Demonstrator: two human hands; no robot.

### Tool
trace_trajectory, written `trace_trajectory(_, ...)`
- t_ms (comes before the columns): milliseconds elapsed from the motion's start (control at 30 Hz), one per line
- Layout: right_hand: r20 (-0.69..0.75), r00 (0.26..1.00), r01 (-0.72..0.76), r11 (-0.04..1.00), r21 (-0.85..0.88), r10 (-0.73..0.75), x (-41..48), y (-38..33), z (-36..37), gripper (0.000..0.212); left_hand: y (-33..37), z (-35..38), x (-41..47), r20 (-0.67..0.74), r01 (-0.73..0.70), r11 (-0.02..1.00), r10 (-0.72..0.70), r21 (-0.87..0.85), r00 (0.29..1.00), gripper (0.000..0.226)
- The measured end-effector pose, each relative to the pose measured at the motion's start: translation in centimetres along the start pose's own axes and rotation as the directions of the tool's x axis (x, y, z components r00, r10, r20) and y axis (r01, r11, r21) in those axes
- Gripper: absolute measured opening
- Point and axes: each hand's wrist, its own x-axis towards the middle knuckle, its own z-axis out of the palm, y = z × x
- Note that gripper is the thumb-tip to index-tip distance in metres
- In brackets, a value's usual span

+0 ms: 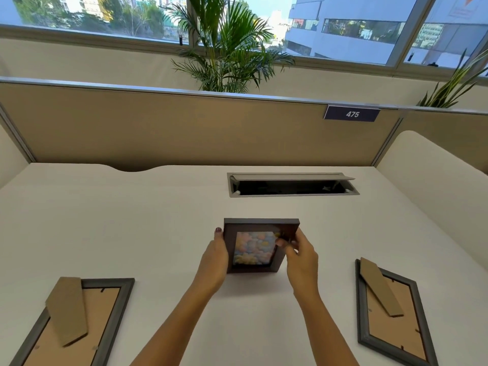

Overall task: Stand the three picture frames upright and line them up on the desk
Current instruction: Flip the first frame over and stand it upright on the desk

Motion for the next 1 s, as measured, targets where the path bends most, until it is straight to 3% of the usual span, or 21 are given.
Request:
trace_trajectory(300,-0.031,1.000,-0.001,1.000,0.018,0.002,0.1,0.3,0.5,0.027,-1.0,-1.3,1.5,0.000,-0.149,0.981,0.150,0.121,0.989,0.061)
trace_trajectory(433,-0.038,0.999,-0.013,0.999,0.048,0.015,0.0,0.3,1.0,0.028,-1.3,-1.6,2.4,0.017,-0.184,0.971,0.183,0.155,0.983,0.075)
trace_trajectory(533,-0.036,0.999,-0.009,0.999,0.045,0.011,0.0,0.3,1.0,0.029,-1.9,-1.5,2.8,-0.001,-0.211,0.965,0.213,0.154,0.977,0.064)
trace_trajectory(667,-0.032,0.999,-0.015,0.999,0.049,0.017,0.0,0.4,0.9,0.028,-2.4,-1.0,2.6,0.020,-0.231,0.973,0.231,-0.021,0.973,0.039)
trace_trajectory(733,-0.027,0.999,-0.018,0.998,0.053,0.020,0.1,0.4,0.9,0.029,-2.4,-0.7,2.5,0.020,-0.212,0.975,0.214,-0.072,0.977,0.037)
trace_trajectory(867,-0.024,0.999,-0.019,0.998,0.060,0.021,0.0,0.4,0.9,0.029,-2.7,-0.4,2.6,-0.047,-0.208,0.977,0.205,-0.048,0.978,0.043)
trace_trajectory(1000,-0.023,0.999,-0.024,0.997,0.074,0.026,-0.1,0.5,1.0,0.029,-2.9,-0.8,2.6,-0.067,-0.242,0.966,0.248,0.089,0.966,0.057)
